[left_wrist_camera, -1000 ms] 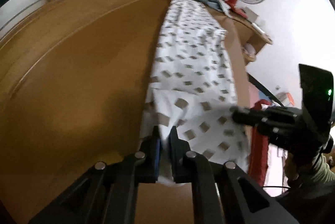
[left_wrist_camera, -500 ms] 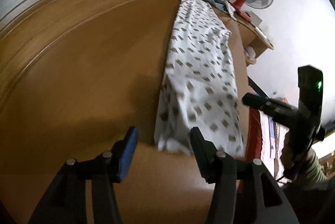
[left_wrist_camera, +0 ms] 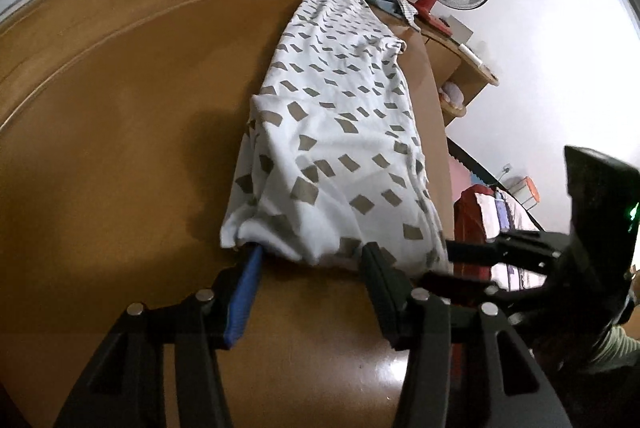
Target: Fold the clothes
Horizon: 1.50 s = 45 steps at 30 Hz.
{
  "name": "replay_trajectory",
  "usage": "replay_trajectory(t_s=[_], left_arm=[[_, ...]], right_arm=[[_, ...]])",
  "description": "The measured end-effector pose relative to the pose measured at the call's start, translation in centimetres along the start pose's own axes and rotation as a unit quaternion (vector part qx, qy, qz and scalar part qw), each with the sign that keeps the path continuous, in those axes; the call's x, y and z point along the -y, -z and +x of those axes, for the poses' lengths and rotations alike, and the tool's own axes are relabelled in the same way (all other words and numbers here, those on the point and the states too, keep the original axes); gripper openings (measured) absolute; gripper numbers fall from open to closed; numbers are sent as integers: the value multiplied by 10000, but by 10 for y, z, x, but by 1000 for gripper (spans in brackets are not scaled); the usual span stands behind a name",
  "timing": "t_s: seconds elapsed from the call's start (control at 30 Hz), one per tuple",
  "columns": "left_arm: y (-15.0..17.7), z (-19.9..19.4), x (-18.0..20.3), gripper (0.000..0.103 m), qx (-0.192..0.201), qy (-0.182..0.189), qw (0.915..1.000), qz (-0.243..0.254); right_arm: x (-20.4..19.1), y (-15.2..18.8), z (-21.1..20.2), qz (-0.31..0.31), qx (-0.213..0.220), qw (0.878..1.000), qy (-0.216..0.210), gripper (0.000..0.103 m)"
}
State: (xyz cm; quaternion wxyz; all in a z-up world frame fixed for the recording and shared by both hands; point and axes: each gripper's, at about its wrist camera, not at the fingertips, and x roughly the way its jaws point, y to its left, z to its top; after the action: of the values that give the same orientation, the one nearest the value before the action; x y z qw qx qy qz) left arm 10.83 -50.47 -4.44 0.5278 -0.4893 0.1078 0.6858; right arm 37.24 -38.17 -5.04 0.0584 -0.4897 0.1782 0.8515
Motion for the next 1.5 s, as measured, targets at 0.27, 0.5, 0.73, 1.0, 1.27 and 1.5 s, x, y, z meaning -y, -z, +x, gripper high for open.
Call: replay_trajectory(t_s=[0.27, 0.5, 0.73, 1.0, 1.27, 1.5], left_arm=[[-8, -15, 10, 3, 40, -236, 9959, 868], [-16, -37, -9, 1, 62, -691, 9914, 1109], [-8, -34, -9, 3, -72, -361, 9941, 1025], [-10, -12, -11, 16, -74, 174, 9988, 442], [-11, -10, -18, 22, -131, 524, 9985, 109], [-12, -1, -5, 8, -148, 193, 9988, 432]], right_arm=[[3, -18, -14, -9, 476, 9987, 169, 8], [21, -20, -22, 230, 542, 9982, -72, 8], [27, -21, -9, 697, 459, 9953, -493, 8], [24, -21, -10, 631, 484, 9958, -460, 9], [22, -9, -16, 566, 404, 9965, -453, 9], [13, -7, -4, 310, 204, 9992, -165, 23]])
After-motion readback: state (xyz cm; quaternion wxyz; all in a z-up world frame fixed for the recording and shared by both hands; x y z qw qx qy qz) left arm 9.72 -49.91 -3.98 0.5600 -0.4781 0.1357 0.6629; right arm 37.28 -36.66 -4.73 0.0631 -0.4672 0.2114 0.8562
